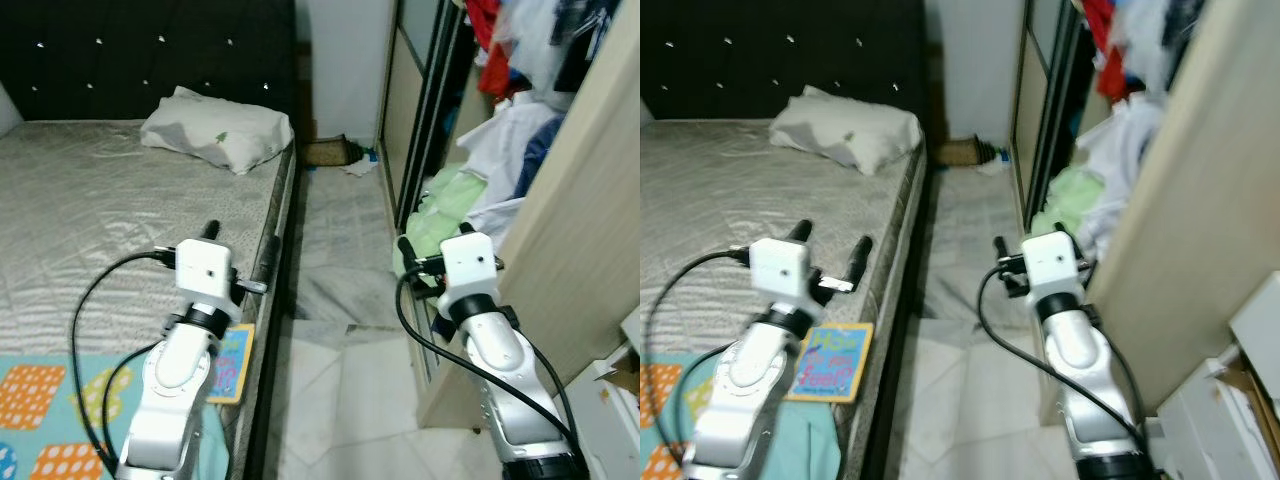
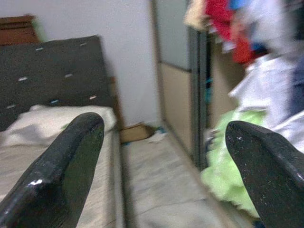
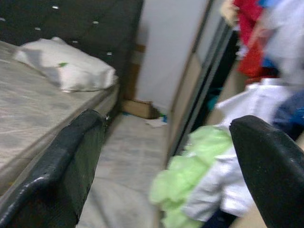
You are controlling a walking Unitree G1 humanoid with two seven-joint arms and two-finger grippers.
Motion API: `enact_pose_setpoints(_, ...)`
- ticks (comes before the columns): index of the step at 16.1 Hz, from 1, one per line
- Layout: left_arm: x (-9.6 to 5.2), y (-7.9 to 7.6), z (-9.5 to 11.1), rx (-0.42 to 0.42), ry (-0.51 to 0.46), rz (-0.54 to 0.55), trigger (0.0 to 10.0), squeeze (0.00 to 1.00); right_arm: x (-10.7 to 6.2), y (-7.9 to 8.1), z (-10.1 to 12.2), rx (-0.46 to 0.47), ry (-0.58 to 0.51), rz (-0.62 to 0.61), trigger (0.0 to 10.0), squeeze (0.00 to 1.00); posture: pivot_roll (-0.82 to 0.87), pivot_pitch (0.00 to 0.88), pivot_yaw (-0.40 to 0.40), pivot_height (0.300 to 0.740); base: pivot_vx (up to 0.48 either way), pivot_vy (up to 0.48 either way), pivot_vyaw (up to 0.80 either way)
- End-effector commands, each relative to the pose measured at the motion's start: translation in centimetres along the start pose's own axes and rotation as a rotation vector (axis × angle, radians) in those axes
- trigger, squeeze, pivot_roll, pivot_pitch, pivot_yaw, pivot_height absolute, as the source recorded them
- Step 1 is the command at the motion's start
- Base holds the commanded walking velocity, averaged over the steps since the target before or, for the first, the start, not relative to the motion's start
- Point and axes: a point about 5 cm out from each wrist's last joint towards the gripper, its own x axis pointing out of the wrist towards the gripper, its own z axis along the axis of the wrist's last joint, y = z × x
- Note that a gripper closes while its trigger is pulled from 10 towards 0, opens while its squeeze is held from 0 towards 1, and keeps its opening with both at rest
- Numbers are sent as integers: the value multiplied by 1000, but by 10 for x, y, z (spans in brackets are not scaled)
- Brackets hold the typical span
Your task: Clean up the room
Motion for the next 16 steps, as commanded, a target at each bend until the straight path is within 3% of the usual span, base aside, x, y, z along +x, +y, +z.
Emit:
enact_pose_setpoints(1, 1, 5, 4, 10, -16, 3, 10000, 0, 1, 2, 2, 12, -13, 10, 10000, 0, -27, 13, -27, 740, 0, 0, 0)
enact_pose_setpoints(7, 1, 4, 5, 0, -24, -10, 10000, 0, 2, 4, 3, 10, -19, 22, 10000, 0, -28, 11, -28, 740, 216, 0, 0)
enact_pose_setpoints(16, 2, 2, 3, 10, -9, 7, 10000, 0, 1, 4, 3, 15, -24, 29, 10000, 0, -30, 13, -27, 740, 0, 0, 0)
